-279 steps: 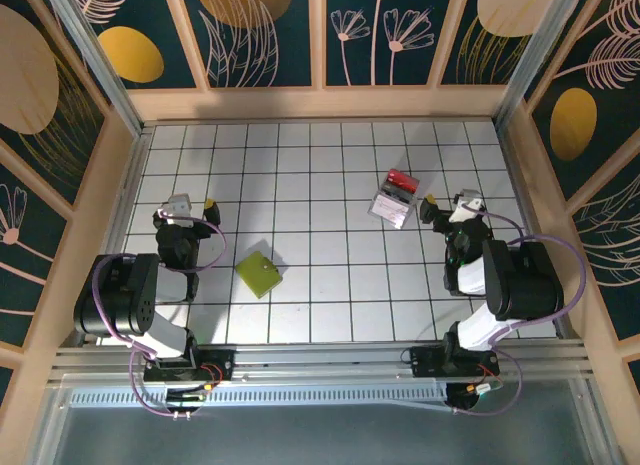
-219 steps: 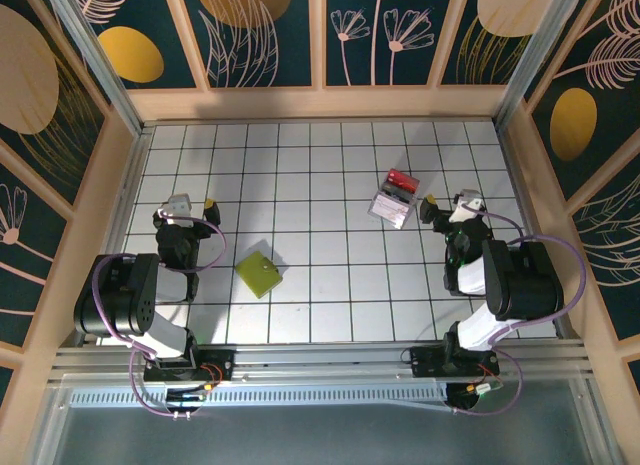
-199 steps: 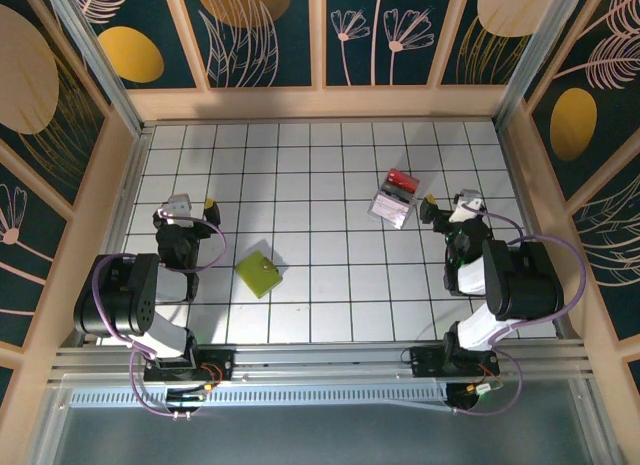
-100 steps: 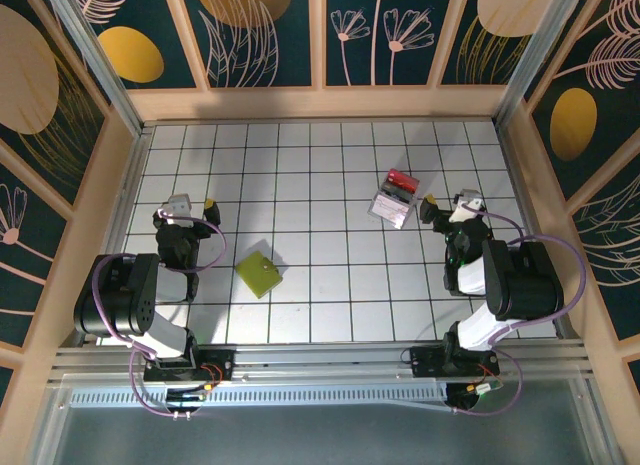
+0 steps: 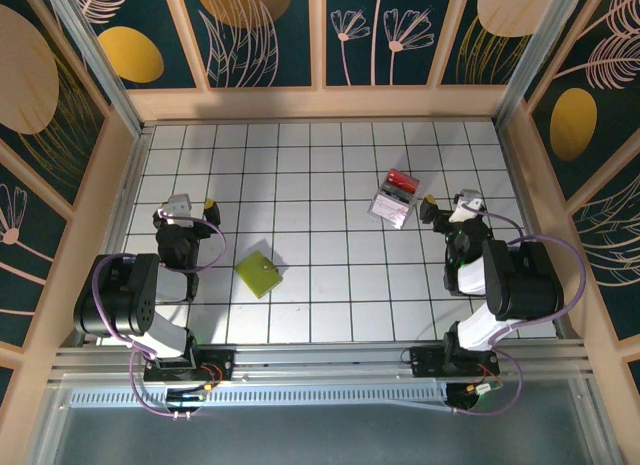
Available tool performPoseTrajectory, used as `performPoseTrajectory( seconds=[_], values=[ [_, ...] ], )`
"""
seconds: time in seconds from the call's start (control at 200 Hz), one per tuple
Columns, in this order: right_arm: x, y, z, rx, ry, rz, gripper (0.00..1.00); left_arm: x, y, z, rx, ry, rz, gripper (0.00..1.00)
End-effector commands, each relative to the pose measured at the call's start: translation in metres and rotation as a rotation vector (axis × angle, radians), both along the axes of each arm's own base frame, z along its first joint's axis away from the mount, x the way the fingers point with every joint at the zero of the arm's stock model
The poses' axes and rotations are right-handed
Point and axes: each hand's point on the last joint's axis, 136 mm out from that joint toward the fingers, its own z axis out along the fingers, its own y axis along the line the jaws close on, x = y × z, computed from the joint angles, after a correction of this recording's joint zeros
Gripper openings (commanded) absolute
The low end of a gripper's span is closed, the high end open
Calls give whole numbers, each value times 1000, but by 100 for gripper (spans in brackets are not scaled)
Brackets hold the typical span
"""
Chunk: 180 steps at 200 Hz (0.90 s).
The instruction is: Take the credit cards out of the card holder
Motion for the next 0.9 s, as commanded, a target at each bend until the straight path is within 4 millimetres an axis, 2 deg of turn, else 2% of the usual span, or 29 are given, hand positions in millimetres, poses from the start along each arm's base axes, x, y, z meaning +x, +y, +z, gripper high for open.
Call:
performPoseTrajectory(
  seconds=[0.0,0.205,0.455,0.566,0.661,0.776,0.896],
  values=[
    [-4,-1,4,8,-12,-20,99,3,0,17,-13,-49,7,99],
    [-3,-4,5,16,-9,-37,99,-7,8,31,-27,-89,56,99],
    [-8,-12,18,30,-31,-72,99,-18,25,49,-82,-95,165,99],
    [-12,-17,28,34,-44,-104,99,-21,31,57,-149,-88,205,99],
    [-14,-22,37,46,-42,-135,99,-26,45,56,-257,-56,311,99],
    [-17,-27,55,99,-62,-171,99,-25,35,61,-327,-26,267,99],
    [-13,-32,59,173,-11,-207,99,-31,30,63,-417,-10,257,99]
  ],
)
